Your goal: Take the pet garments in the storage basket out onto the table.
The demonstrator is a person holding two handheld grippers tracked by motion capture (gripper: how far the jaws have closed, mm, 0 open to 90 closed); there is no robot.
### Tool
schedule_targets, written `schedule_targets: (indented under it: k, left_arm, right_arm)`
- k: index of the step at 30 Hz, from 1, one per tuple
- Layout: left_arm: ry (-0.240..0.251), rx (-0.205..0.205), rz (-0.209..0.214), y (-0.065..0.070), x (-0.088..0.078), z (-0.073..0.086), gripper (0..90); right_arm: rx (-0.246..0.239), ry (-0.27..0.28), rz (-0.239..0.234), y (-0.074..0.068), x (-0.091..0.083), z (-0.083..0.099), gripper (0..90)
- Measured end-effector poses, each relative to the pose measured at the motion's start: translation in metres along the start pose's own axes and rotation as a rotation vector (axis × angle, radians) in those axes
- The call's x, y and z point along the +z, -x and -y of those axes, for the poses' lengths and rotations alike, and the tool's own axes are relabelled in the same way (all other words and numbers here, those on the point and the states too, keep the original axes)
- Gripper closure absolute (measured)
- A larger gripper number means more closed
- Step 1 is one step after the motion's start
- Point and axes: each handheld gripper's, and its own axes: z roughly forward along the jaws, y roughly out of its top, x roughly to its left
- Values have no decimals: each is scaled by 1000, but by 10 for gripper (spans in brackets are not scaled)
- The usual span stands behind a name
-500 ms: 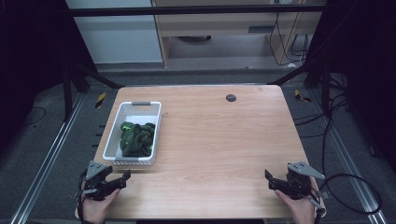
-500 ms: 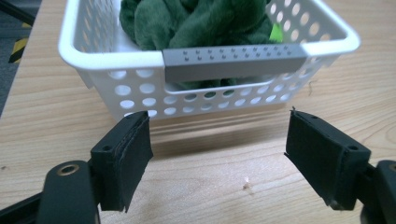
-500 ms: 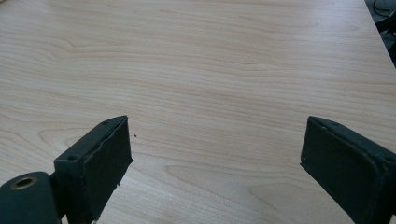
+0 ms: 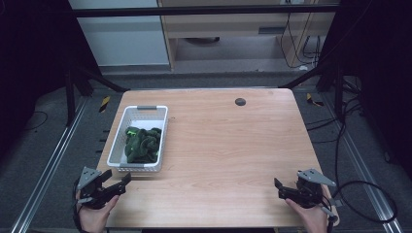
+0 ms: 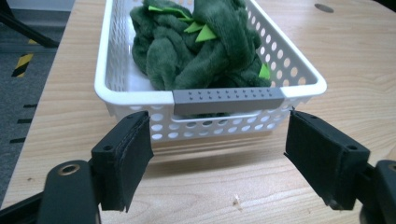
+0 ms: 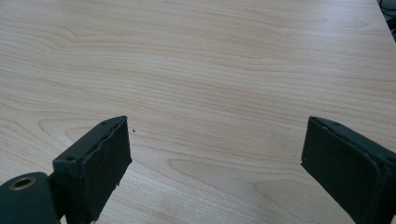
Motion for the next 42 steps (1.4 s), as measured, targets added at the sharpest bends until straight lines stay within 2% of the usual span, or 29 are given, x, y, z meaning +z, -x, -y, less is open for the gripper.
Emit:
schedule_targets:
  k: [8,13,18,25,34,42]
  left_arm:
    - [35,10,3,2,-7,-7,219]
    - [60,15,12,2,-8,-18,218]
    - [70,39,22,5,-8,-25,218]
    - [77,45,38,6,-10,-35,214]
    - [115,44,39,3,-12,-56,210]
    - [109,44,49,3,-6,-64,207]
  right_arm:
    - [-10,5,5,2,0,0,81]
    - [-15,3,15,2,1,1,80]
    - [-9,2,17,3,0,0,79]
    - [-7,3,17,4,1,0,76]
    - [-20,5,17,3,2,0,76]
    - [-16,6,19,5,2,0,77]
